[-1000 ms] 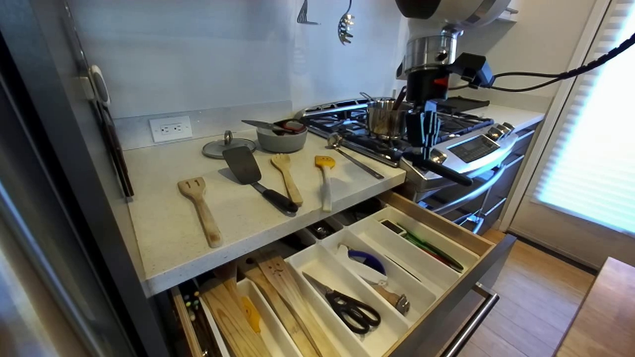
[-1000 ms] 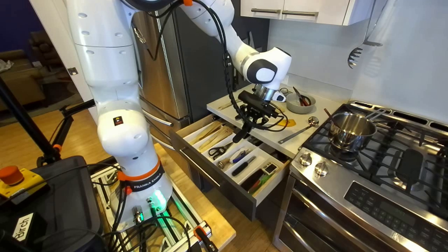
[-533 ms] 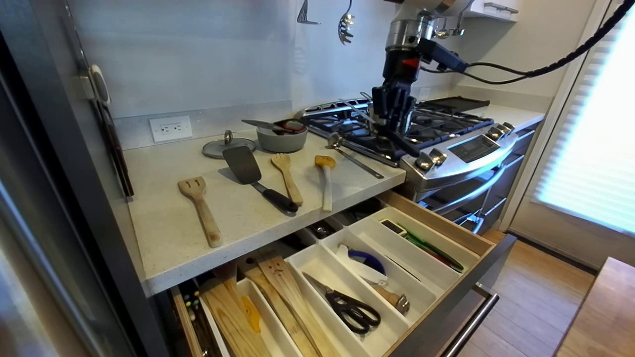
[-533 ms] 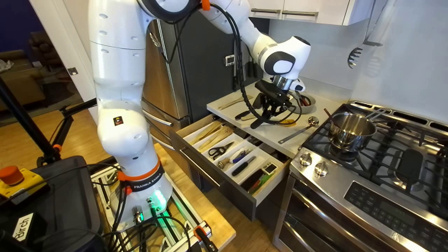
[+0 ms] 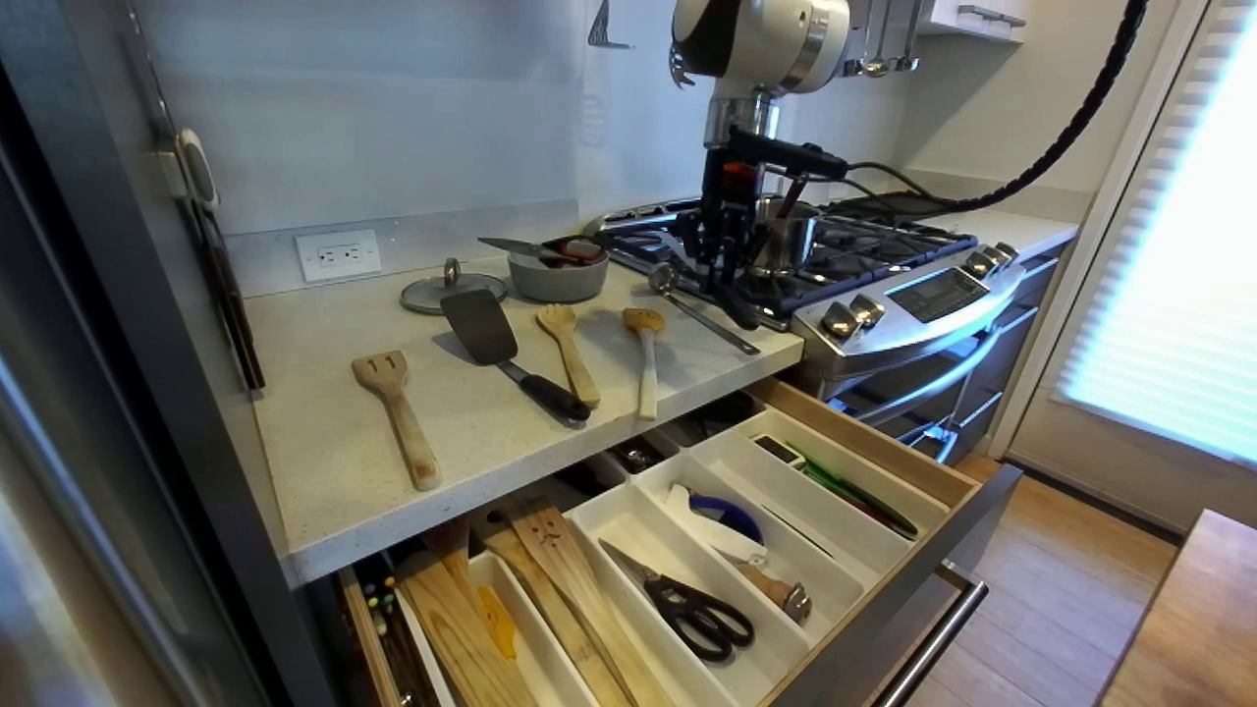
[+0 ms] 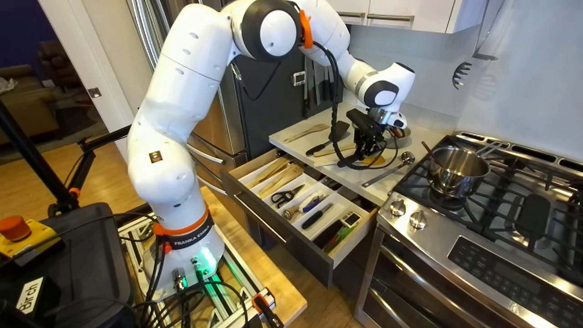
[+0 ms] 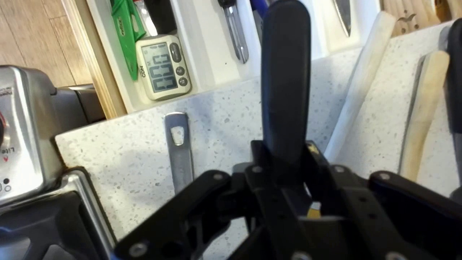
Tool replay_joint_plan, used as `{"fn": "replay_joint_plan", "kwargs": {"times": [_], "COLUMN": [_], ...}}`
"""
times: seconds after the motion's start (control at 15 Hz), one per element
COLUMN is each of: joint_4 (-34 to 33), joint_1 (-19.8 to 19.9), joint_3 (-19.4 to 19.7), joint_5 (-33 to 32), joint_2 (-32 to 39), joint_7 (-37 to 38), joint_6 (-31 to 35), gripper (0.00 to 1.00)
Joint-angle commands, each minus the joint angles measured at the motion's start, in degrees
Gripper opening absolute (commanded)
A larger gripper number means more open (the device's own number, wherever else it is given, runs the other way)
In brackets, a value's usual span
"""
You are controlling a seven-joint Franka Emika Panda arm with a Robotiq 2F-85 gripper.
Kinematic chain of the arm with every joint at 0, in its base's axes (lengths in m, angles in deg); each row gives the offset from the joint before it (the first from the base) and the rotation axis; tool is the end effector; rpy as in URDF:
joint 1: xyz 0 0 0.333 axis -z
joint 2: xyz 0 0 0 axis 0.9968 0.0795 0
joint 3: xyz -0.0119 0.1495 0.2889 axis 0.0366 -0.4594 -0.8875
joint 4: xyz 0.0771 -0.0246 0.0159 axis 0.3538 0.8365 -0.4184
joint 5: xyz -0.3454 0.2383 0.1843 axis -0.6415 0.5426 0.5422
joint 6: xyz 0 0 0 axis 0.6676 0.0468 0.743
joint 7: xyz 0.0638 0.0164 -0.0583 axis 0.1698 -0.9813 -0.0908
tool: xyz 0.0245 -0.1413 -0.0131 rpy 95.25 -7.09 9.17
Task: Put the knife on the table
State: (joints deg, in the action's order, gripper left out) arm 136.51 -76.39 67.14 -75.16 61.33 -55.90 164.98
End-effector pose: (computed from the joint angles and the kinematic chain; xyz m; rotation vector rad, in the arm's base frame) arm 0.7029 -0.1160 0.1789 -2.9263 0.2795 0.2305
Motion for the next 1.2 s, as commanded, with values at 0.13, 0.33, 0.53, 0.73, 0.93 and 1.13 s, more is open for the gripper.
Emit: {"fn": "replay_joint_plan", "kwargs": {"times": [0.13,0.33,0.53,0.73,0.93,1.13], "joint_4": [-11.0,-15.2,-21.0,-25.9,-28.7,-30.8], "joint_1": [0.7,1.0,0.8,0.7,0.3,0.1], "joint_3": [0.7,0.8,0.9,0.9,1.0,1.0], "joint_5": [-0.5,-0.9,-1.6,-2.1,-2.8,-3.6], "joint_2": [9.1,12.5,16.3,19.6,22.1,24.2], "joint_7": [5.3,5.6,6.5,7.6,8.0,8.4], "joint_6": [-4.0,-5.6,-8.9,-11.6,-12.4,-12.7], "gripper": [0.07,0.07,0.07,0.07,0.07,0.07]}}
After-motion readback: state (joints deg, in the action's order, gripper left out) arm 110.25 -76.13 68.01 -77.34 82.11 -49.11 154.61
